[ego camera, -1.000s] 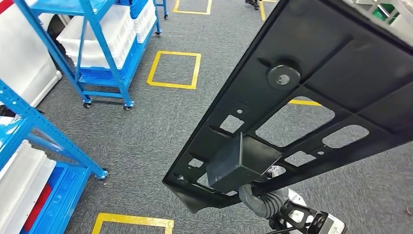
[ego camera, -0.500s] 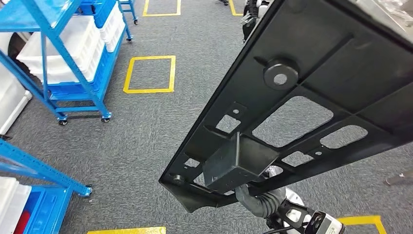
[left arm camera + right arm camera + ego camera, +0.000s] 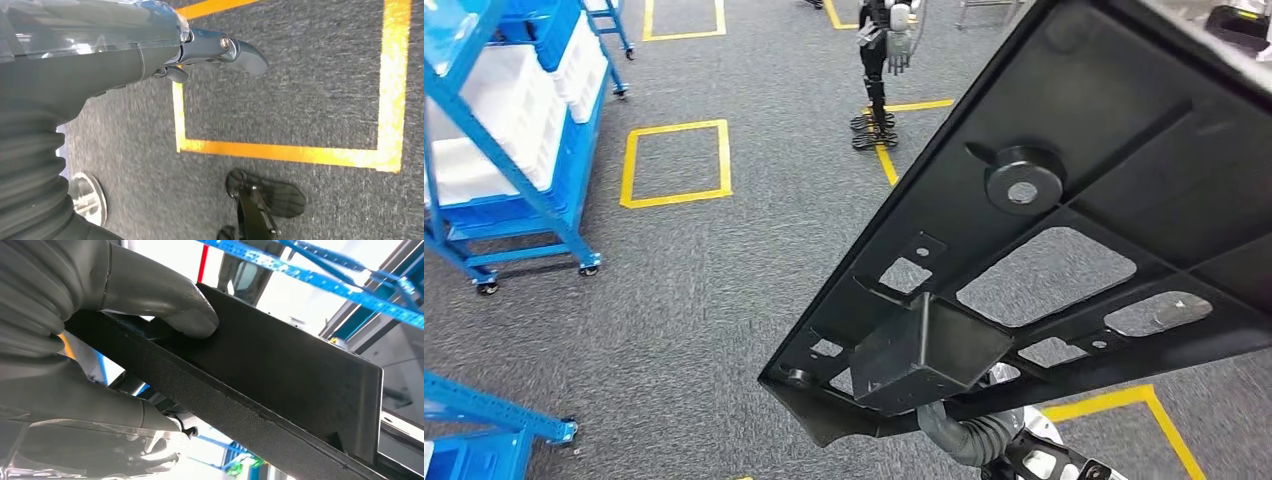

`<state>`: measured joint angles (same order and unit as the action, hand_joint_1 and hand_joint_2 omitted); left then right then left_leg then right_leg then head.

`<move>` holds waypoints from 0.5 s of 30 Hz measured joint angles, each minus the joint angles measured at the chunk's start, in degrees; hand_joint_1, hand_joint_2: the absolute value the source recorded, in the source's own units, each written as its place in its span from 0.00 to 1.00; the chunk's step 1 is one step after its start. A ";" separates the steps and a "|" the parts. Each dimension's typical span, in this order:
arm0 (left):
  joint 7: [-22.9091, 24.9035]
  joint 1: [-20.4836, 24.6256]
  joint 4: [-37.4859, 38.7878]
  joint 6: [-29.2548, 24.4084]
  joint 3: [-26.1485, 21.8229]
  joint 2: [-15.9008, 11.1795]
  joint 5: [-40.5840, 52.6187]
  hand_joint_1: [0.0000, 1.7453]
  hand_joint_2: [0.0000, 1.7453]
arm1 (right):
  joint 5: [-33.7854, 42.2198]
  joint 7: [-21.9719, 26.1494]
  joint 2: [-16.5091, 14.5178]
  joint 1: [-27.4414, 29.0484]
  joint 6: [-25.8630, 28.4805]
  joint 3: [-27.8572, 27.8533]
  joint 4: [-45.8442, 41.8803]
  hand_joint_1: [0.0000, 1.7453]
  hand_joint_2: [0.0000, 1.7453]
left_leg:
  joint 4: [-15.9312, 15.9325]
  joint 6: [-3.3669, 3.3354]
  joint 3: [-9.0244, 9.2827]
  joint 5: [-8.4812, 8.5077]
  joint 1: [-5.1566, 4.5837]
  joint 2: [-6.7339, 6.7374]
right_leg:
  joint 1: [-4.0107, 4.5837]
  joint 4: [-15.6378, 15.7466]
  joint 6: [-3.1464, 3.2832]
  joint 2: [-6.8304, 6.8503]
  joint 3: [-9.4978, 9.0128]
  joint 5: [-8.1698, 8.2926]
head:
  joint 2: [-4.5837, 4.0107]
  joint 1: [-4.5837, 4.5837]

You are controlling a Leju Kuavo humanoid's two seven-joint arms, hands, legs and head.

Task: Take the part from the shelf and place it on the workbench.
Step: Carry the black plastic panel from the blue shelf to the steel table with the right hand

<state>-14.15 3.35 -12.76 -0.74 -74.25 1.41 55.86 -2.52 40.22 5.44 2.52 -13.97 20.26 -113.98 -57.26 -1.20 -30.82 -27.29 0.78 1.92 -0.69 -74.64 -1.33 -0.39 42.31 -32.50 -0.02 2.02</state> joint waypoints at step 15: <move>-0.80 0.03 0.00 0.80 0.11 -0.20 0.43 0.00 1.00 | 2.75 -0.02 2.52 -0.63 -2.18 0.27 -0.14 1.00 1.00 | -16.42 2.58 -6.74 -8.17 -0.02 -1.54 | 0.68 17.55 3.19 -1.68 -9.25 7.03 | 0.00 0.02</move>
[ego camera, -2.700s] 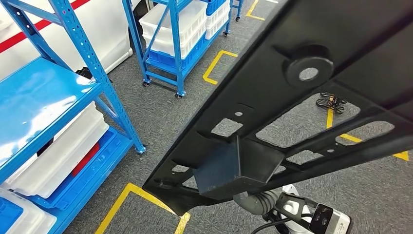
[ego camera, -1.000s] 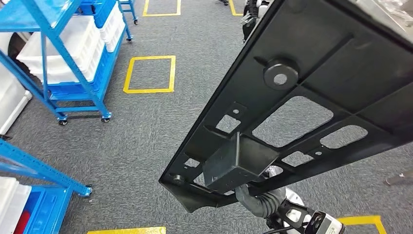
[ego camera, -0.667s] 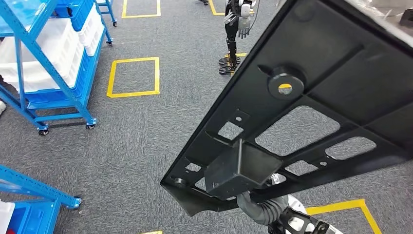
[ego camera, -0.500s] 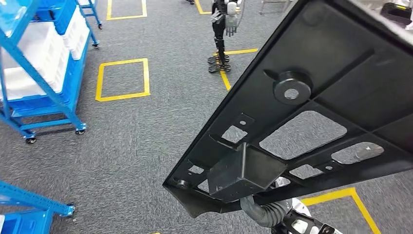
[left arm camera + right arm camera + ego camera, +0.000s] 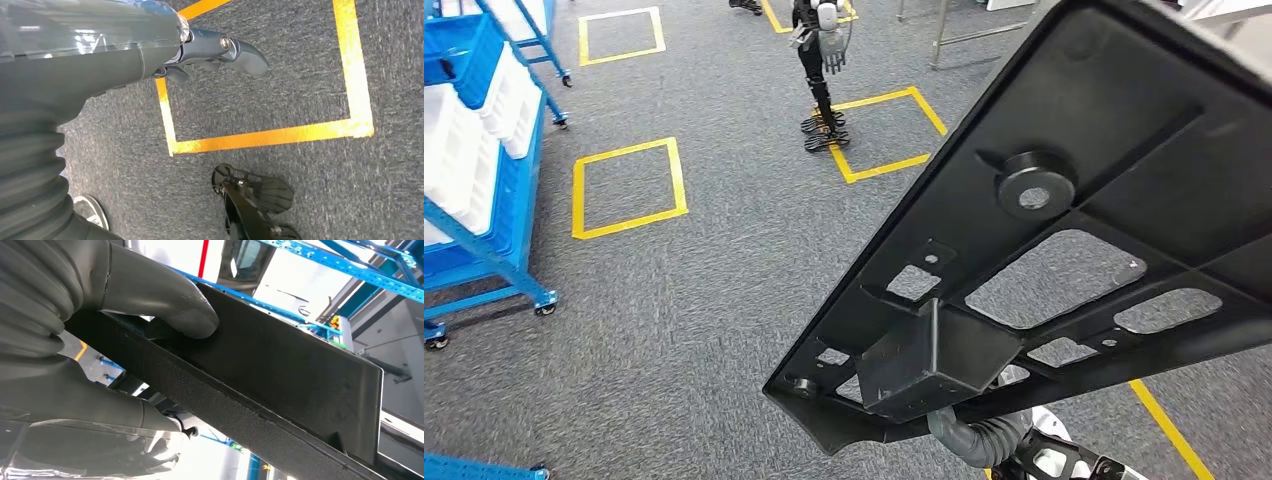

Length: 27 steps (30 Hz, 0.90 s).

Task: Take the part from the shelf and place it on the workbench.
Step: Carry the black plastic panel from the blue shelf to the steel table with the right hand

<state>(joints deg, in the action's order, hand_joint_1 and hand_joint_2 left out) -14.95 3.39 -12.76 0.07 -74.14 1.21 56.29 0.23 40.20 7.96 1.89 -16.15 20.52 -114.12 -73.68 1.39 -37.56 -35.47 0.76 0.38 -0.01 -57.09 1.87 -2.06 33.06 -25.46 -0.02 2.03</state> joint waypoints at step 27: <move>-0.30 0.77 0.01 -0.93 -0.48 0.64 -1.53 0.00 1.00 | 3.14 -0.44 -0.13 -8.87 -7.00 6.64 10.07 1.00 1.00 | 9.70 -0.24 4.32 3.72 -0.06 1.56 | 0.14 0.20 -0.14 2.28 -0.10 -0.04 | 0.00 0.00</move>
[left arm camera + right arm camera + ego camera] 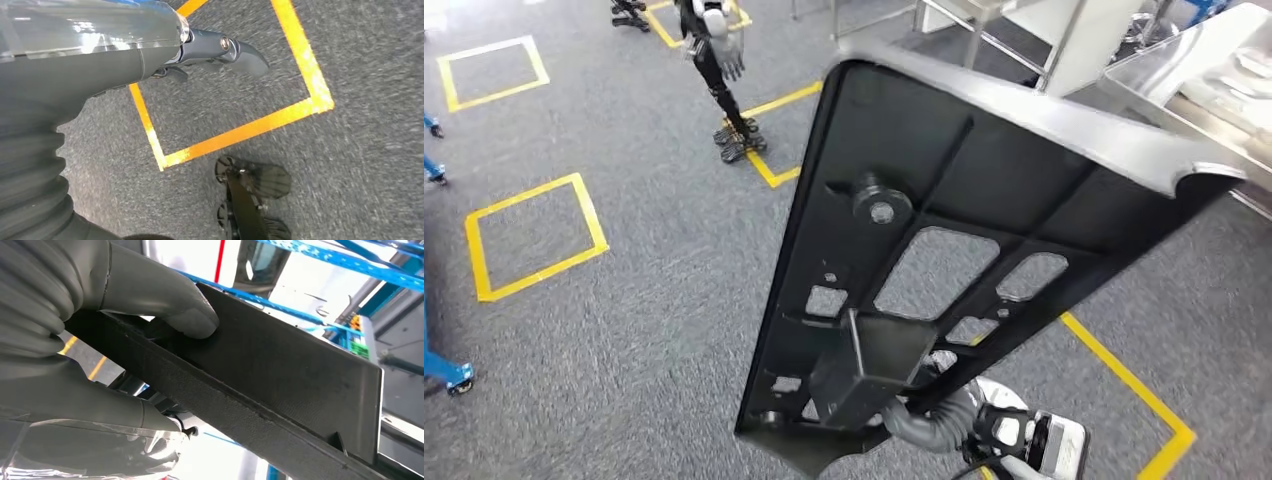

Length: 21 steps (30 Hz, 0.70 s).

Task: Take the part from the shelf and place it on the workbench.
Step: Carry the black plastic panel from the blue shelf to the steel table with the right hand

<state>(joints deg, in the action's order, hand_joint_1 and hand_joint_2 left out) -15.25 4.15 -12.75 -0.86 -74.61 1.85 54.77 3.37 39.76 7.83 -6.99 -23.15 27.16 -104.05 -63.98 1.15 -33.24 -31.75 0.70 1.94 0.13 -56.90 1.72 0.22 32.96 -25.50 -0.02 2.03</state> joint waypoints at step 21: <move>0.86 -0.42 -0.01 -1.05 -1.14 0.51 0.51 0.00 1.00 | 2.28 0.43 -1.96 0.52 -1.06 -3.32 0.63 1.00 1.00 | 6.69 -2.18 1.52 5.11 0.21 1.30 | -0.74 -11.52 -3.17 0.36 5.81 -3.93 | 0.00 -0.02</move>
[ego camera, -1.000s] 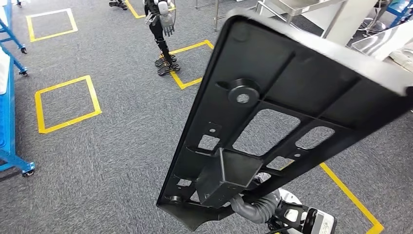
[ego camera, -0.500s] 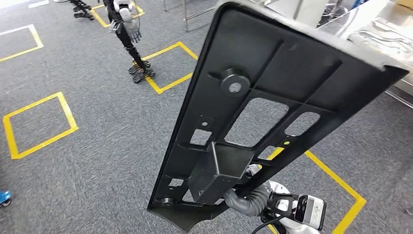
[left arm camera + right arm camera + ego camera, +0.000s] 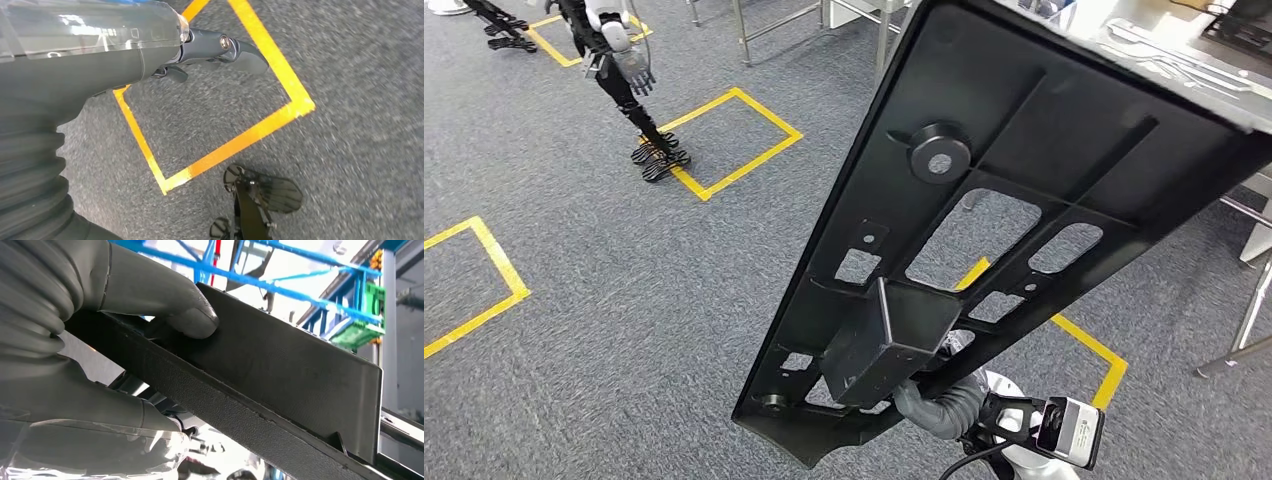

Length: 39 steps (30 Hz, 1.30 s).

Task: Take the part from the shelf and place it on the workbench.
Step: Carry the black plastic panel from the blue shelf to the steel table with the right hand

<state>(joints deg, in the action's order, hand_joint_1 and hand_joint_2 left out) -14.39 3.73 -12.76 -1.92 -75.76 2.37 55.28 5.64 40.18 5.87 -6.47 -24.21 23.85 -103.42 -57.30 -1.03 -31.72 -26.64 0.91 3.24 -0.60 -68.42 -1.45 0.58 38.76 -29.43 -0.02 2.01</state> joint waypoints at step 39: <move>0.46 1.45 0.00 1.30 -0.01 -0.23 -0.16 0.00 1.00 | -2.72 -0.67 -2.67 3.39 -0.18 -3.09 -4.41 1.00 1.00 | -3.06 2.40 -0.21 -2.78 -0.02 0.26 | 0.32 11.60 2.56 0.31 -6.23 3.56 | 0.00 0.02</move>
<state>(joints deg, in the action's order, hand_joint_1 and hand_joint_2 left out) -13.93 5.18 -12.76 -0.62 -75.76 2.13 55.12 2.92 39.51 3.20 -3.08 -24.39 20.75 -107.83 -60.36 1.37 -31.93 -29.41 0.88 3.50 -0.28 -56.82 1.11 0.89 32.54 -25.87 -0.02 2.03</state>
